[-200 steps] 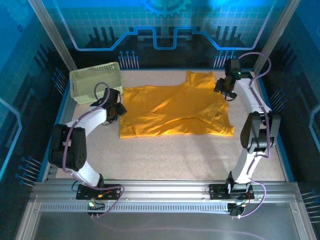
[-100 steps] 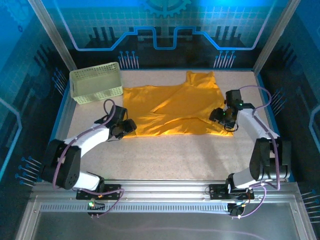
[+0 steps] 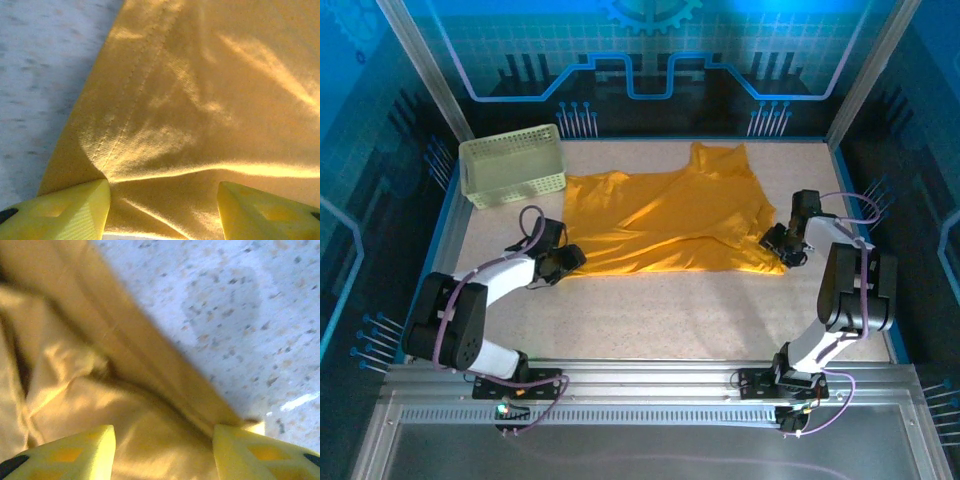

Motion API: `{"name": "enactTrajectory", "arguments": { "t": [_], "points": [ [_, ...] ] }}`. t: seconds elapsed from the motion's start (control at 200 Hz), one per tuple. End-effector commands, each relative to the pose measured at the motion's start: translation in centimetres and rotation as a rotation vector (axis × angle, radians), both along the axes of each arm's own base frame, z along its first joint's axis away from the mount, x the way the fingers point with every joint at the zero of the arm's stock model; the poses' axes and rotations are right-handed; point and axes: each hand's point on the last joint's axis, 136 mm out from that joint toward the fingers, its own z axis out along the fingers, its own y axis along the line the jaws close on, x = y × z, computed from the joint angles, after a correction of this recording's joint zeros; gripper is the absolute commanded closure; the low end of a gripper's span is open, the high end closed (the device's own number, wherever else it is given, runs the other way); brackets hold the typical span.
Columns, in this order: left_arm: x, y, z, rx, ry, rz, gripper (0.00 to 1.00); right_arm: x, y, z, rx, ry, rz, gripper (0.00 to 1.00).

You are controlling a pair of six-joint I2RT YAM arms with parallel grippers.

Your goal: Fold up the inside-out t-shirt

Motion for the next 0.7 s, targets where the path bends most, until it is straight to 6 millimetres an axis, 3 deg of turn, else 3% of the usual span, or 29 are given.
{"name": "enactTrajectory", "arguments": {
  "t": [0.0,0.105,0.175,0.285,0.37,0.52,0.695],
  "points": [
    [-1.6,1.8,-1.0,0.045,0.054,0.033,0.4,0.0,-1.1,-0.9,-0.012,0.017,-0.049,0.46],
    [-1.4,2.2,-0.1,0.051,0.027,0.027,0.4,0.1,-2.5,-0.4,-0.048,0.009,-0.078,0.46],
    [-1.0,1.8,1.4,0.05,-0.019,-0.002,0.33,0.4,-2.7,1.0,-0.064,-0.03,-0.065,0.46],
    [-0.5,0.4,4.1,0.074,-0.079,-0.087,0.25,0.6,-1.0,4.2,-0.115,-0.091,0.03,0.46],
    [-0.4,-0.7,4.8,0.057,-0.096,-0.124,0.24,-0.2,1.1,5.7,-0.14,-0.103,0.099,0.45],
    [-0.1,-1.1,3.6,0.041,-0.08,-0.122,0.25,-1.6,5.6,4.4,-0.028,-0.095,0.188,0.45],
    [0.9,-1.5,2.0,0.03,-0.047,-0.125,0.28,-1.8,5.6,1.5,0.025,-0.033,0.152,0.45]
  ]
}}
